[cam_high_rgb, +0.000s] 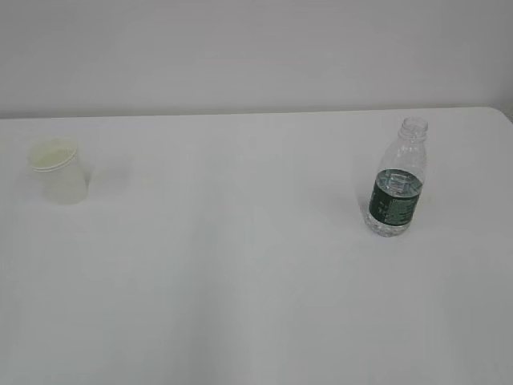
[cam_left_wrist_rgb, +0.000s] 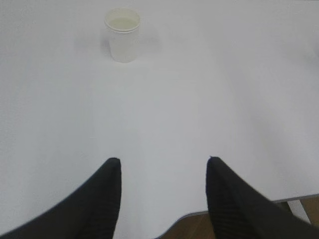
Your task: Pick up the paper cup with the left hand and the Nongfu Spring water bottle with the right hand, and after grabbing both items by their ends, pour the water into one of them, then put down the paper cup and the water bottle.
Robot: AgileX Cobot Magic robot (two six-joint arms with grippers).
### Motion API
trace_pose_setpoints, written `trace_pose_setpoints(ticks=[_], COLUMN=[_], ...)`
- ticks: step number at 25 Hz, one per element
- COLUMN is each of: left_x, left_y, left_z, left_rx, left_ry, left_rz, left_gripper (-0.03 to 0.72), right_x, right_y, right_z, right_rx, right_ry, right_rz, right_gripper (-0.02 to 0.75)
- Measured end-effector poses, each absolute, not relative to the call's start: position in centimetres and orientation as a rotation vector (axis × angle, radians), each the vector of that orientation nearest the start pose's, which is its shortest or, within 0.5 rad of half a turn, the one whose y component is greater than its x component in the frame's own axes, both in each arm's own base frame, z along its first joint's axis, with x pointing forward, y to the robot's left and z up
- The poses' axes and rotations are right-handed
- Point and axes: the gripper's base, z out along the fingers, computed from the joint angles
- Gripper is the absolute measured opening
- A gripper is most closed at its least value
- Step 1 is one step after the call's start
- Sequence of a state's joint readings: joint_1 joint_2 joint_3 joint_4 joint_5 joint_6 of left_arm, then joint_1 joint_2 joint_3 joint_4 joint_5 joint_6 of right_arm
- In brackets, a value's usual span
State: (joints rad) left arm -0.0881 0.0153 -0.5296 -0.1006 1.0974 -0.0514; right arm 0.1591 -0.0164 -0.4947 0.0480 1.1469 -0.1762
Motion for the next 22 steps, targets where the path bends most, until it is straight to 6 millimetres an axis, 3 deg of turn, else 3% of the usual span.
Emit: trace_pose_setpoints(ticks=[22], left_x=[-0.84], left_y=[-0.74], left_z=[28.29], left_rx=[0.046], left_ry=[2.068], left_rz=[-0.207], left_gripper=[0.388], right_x=[-1.11], right_y=[0.22], right_z=[26.89], right_rx=[-0.359], right_ry=[2.088], right_rz=[0.048], right_gripper=[0.519])
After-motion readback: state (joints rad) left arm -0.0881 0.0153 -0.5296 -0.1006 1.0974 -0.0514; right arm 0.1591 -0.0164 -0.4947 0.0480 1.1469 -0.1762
